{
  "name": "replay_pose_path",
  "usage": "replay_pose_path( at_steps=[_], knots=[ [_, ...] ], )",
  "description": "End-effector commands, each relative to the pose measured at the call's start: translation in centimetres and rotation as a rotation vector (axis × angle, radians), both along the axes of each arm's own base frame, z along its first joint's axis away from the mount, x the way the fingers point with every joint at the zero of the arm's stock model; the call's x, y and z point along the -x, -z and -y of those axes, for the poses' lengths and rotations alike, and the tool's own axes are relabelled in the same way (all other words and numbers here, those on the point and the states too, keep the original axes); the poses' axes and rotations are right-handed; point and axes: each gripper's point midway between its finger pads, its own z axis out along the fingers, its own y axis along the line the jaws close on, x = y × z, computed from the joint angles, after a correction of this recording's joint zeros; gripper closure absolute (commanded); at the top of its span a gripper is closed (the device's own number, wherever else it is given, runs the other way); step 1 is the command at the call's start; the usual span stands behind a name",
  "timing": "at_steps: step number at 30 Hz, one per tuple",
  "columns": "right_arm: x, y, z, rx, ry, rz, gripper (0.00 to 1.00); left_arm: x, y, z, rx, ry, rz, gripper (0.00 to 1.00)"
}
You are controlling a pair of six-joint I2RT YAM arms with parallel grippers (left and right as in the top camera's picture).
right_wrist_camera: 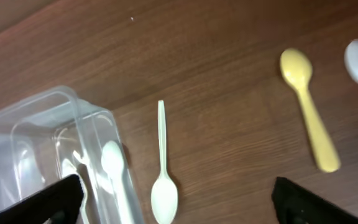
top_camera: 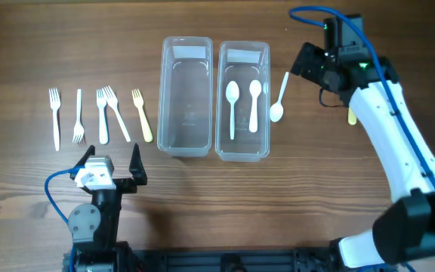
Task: Pack container
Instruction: 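Lower the right gripper onto the thin white spoon and grasp it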
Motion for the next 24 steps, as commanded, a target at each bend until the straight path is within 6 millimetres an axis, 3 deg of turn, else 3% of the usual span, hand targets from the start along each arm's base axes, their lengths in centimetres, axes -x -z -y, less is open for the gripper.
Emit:
replay_pose_path(
  at_steps=[1,7,11,15,24],
  knots=[
    [0.1,5.3,-0.6,-0.045,0.040,-0.118,0.16,0.0,0.1,0.4,-0.017,0.024,0.002,0.00],
    [-0.3,11.8,-0.8,-0.025,0.033,-0.244,0.18,0.0,0.1,0.4,-0.017,0.024,0.002,0.00],
    [-0.4,14.7,-1.5,-0.037,-0.027,-0.295,0.19,0.0,0.1,0.4,-0.017,0.024,0.002,0.00],
    [-0.5,15.8,-1.8,-0.046,-0.039,-0.310,0.19,0.0,0.1,0.4,-0.017,0.024,0.002,0.00],
    [-0.8,15.8,-2.1,-0.046,-0.082,-0.297,0.21,0.0,0.1,0.4,-0.017,0.024,0.002,0.00]
  ],
)
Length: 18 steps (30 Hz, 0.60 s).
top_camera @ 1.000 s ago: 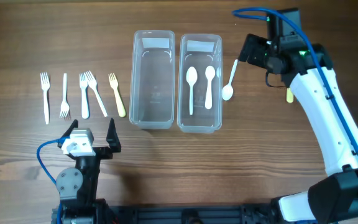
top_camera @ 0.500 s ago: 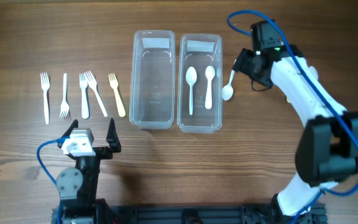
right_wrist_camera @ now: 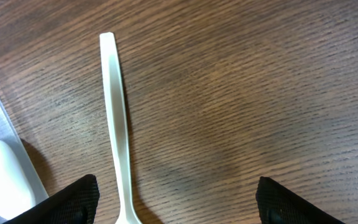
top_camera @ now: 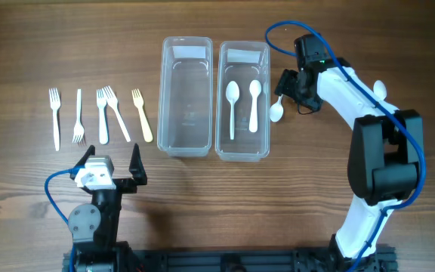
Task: Pack container
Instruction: 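Lower the right gripper onto the thin white spoon and grasp it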
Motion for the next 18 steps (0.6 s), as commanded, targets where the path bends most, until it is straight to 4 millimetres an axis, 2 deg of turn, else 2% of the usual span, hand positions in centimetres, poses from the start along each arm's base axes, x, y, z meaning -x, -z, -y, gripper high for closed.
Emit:
replay_pose_path(
  at_steps=[1,11,18],
  knots=[
    [0.3,0.6,-0.2,-0.004,-0.035,-0.014,0.22,0.0,0.1,0.4,-0.017,0.024,0.002,0.00],
    [0.6,0.8,-0.2,-0.002,-0.038,-0.023,0.25,0.0,0.1,0.4,-0.017,0.024,0.002,0.00],
    [1.5,2.4,-0.2,-0.013,-0.042,-0.026,0.25,0.0,0.1,0.4,-0.017,0.024,0.002,0.00]
  ],
)
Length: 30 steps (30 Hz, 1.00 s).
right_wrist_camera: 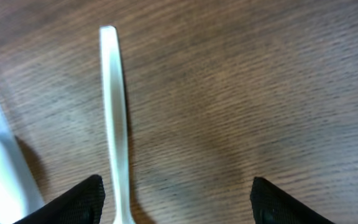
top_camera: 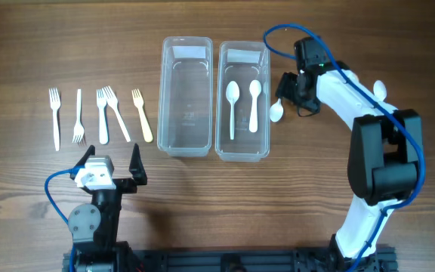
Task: Pack container
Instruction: 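Lower the right gripper onto the thin white spoon and grasp it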
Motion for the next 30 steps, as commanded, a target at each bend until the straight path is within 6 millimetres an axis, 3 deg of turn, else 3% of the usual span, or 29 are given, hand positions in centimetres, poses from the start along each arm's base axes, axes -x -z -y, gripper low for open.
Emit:
replay_pose_path(
  at_steps=[1,9,13,14,15,19,30],
  knots=[
    [1.3,1.6,-0.3,-0.021,-0.018,-0.033,0.25,0.0,0.1,0.4,-0.017,0.025,0.002,0.00],
    [1.6,2.2,-0.3,-0.022,-0.021,-0.034,0.27,0.0,0.1,0.4,-0.017,0.025,0.002,0.00],
    [1.8,2.3,-0.2,-0.021,-0.020,-0.042,0.46,0.0,0.1,0.4,-0.017,0.025,0.002,0.00],
    [1.8,2.3,-0.2,-0.020,-0.020,-0.044,0.44,0.0,0.1,0.4,-0.017,0.025,0.002,0.00],
    [1.9,2.3,-0.2,-0.021,-0.019,-0.045,0.36,0.0,0.1,0.4,-0.017,0.025,0.002,0.00],
    [1.8,2.2,-1.2,-0.073,-0.031,-0.042,0.27,0.0,0.1,0.4,-0.017,0.025,0.002,0.00],
    [1.5,2.1,-1.7,-0.123,0.040,-0.038,0.28,0.0,0.1,0.4,-0.017,0.025,0.002,0.00]
  ],
)
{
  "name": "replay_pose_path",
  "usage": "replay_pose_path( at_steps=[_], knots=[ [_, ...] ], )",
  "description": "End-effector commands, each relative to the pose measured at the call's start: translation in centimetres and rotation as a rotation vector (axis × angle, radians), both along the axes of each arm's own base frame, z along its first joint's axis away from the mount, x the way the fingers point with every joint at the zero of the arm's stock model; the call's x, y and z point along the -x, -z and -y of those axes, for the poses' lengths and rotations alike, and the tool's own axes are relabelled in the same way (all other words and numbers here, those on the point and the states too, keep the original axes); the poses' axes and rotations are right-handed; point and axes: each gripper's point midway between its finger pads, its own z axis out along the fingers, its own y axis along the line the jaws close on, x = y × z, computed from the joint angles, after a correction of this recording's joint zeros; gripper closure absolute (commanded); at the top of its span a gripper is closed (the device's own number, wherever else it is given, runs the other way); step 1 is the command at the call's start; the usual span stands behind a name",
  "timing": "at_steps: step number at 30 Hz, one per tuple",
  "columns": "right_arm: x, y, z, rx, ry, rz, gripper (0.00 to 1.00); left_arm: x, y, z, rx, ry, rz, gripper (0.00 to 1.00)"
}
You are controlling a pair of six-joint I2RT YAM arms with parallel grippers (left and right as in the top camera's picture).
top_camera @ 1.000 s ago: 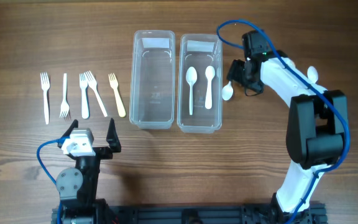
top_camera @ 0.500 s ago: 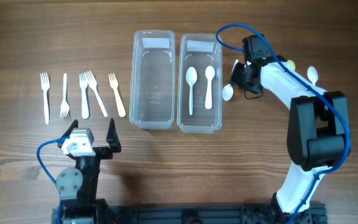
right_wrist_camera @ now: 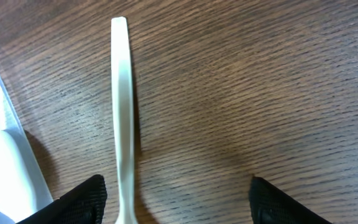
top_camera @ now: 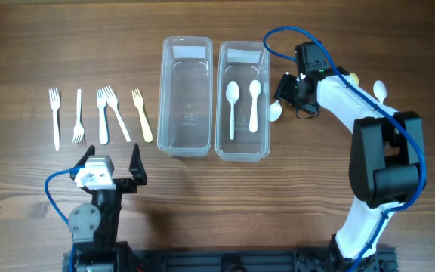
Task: Pack container
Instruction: 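Lower the right gripper onto the thin white spoon and grasp it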
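Observation:
Two clear containers stand side by side. The left container is empty, and the right container holds two white spoons. A third white spoon lies on the table just right of that container. My right gripper is low over its handle. In the right wrist view the spoon handle runs between the open fingertips, close to the left one, and neither touches it. My left gripper rests open at the front left, holding nothing.
Several white and cream forks lie in a row left of the containers. A white spoon and a yellow spoon, partly hidden by the right arm, lie at the back right. The container wall is close on the left of the right gripper.
The right gripper has shifted slightly, so the spoon handle sits a little further in between the fingers. It is still open. The left arm has not moved.
The right gripper was first raised at the back right, with the spoon beside the container seen from a distance. Then it was low over that spoon's handle, open. It has stayed there with small shifts, and the spoon has not moved.

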Motion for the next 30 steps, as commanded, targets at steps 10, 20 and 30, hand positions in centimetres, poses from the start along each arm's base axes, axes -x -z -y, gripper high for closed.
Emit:
replay_pose_path(
  at_steps=[10,20,30],
  knots=[
    [2.3,2.1,-0.3,-0.026,0.058,-0.098,0.29,0.0,0.1,0.4,-0.017,0.025,0.002,0.00],
    [1.7,0.1,0.8,0.061,0.010,-0.111,0.29,0.0,0.1,0.4,-0.017,0.025,0.002,0.00],
    [0.3,-2.2,-0.4,0.125,-0.025,-0.071,0.32,0.0,0.1,0.4,-0.017,0.025,0.002,0.00]
  ],
)
